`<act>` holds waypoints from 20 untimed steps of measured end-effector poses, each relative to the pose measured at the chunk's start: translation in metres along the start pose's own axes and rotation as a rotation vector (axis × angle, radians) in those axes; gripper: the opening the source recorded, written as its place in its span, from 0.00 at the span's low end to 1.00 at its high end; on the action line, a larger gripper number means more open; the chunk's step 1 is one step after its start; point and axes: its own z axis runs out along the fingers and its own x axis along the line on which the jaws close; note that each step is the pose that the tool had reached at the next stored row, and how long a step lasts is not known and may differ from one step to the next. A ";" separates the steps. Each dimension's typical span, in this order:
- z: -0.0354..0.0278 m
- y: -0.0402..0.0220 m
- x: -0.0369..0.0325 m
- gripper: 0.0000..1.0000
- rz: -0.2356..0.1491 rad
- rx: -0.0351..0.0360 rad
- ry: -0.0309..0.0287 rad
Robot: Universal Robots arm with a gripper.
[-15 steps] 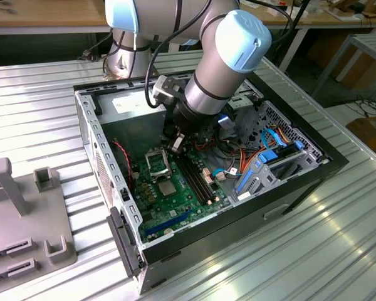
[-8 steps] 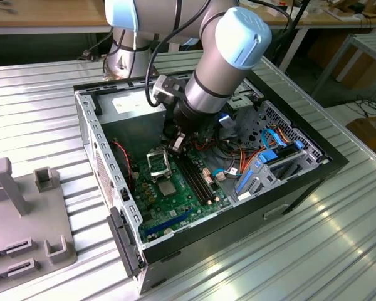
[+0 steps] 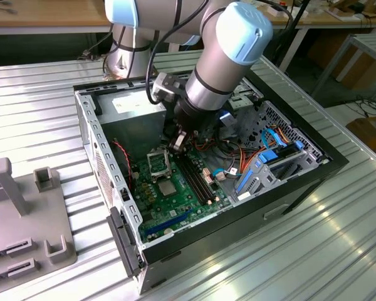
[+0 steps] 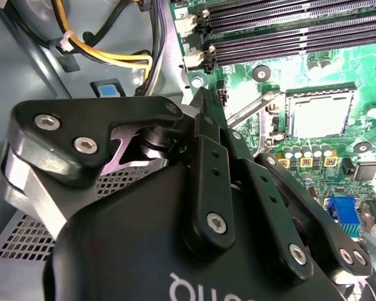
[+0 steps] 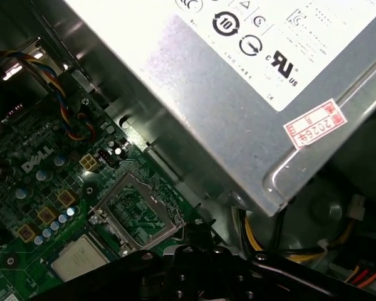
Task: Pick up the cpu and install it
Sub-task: 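Close the cpu cover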
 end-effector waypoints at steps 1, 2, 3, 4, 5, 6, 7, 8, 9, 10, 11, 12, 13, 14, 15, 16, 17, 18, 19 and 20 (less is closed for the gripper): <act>-0.0005 0.0001 0.0000 0.11 -0.001 0.0004 0.0008; -0.0012 0.0002 0.0000 0.11 -0.003 0.0011 0.0021; -0.0020 0.0004 0.0000 0.11 -0.006 0.0016 0.0032; -0.0026 0.0005 0.0000 0.11 -0.008 0.0020 0.0041; -0.0030 0.0006 -0.0001 0.11 -0.010 0.0024 0.0050; -0.0034 0.0007 -0.0001 0.11 -0.012 0.0030 0.0062; -0.0041 0.0008 0.0000 0.11 -0.016 0.0043 0.0089; -0.0045 0.0008 0.0000 0.11 -0.019 0.0051 0.0103; -0.0050 0.0010 -0.0001 0.11 -0.021 0.0060 0.0120; -0.0057 0.0011 -0.0001 0.11 -0.026 0.0078 0.0150; -0.0062 0.0012 -0.0001 0.11 -0.029 0.0091 0.0173; -0.0068 0.0013 -0.0002 0.11 -0.032 0.0106 0.0198; -0.0073 0.0014 -0.0002 0.11 -0.036 0.0118 0.0219; -0.0078 0.0016 -0.0002 0.11 -0.039 0.0130 0.0240; -0.0083 0.0016 -0.0002 0.11 -0.042 0.0142 0.0262; -0.0088 0.0017 -0.0002 0.11 -0.046 0.0150 0.0280; -0.0097 0.0019 -0.0002 0.11 -0.052 0.0162 0.0307; -0.0102 0.0021 -0.0003 0.11 -0.055 0.0168 0.0321; -0.0110 0.0022 -0.0003 0.11 -0.059 0.0175 0.0336; -0.0120 0.0024 -0.0004 0.11 -0.063 0.0184 0.0357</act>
